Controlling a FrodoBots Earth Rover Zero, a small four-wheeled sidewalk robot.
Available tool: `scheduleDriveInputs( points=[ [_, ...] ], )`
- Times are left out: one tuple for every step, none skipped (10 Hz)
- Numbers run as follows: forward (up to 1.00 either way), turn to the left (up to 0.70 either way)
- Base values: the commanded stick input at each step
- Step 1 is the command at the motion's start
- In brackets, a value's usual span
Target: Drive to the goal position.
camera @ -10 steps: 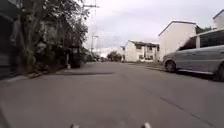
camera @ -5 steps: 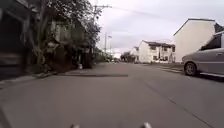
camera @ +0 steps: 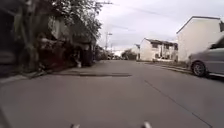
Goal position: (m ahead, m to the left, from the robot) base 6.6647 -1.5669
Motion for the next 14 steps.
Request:
scheduleDriveInputs(
  points=[
    [0.85,0.0],
    [0.85,0.0],
    [0.85,0.0],
    [0.85,0.0],
    [0.85,0.0],
    [0.85,0.0],
    [0.85,0.0],
    [0.85,0.0],
    [0.85,0.0],
    [0.85,0.0],
    [0.85,0.0],
    [0.85,0.0],
    [0.85,0.0],
    [0.85,0.0]
  ],
)
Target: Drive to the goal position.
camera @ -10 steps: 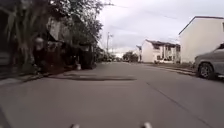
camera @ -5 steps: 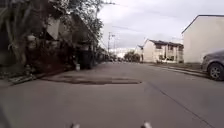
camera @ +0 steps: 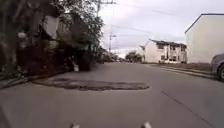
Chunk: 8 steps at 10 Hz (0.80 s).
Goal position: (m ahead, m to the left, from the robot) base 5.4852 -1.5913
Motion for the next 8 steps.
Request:
scheduleDriveInputs(
  points=[
    [0.85,0.0],
    [0.85,0.0],
    [0.85,0.0],
    [0.85,0.0],
    [0.85,0.0],
    [0.85,0.0],
    [0.85,0.0],
    [0.85,0.0]
  ],
)
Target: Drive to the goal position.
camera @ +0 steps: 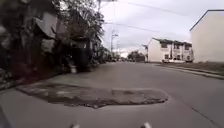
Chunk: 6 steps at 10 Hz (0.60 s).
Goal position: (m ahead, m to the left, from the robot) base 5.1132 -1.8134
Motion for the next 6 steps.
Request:
scheduleDriveInputs(
  points=[
    [0.85,-0.17],
    [0.85,-0.18],
    [0.85,0.0],
    [0.85,0.0],
    [0.85,0.0],
    [0.85,0.0]
  ],
)
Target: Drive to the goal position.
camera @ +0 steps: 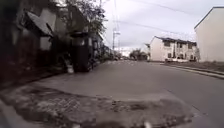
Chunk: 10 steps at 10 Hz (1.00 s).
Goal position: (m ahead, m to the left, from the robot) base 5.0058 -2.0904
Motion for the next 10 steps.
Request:
scheduleDriveInputs(
  points=[
    [0.85,0.0],
    [0.85,0.0],
    [0.85,0.0],
    [0.85,0.0],
    [0.85,0.0],
    [0.85,0.0],
    [0.85,0.0],
    [0.85,0.0],
    [0.85,0.0],
    [0.85,0.0]
  ],
)
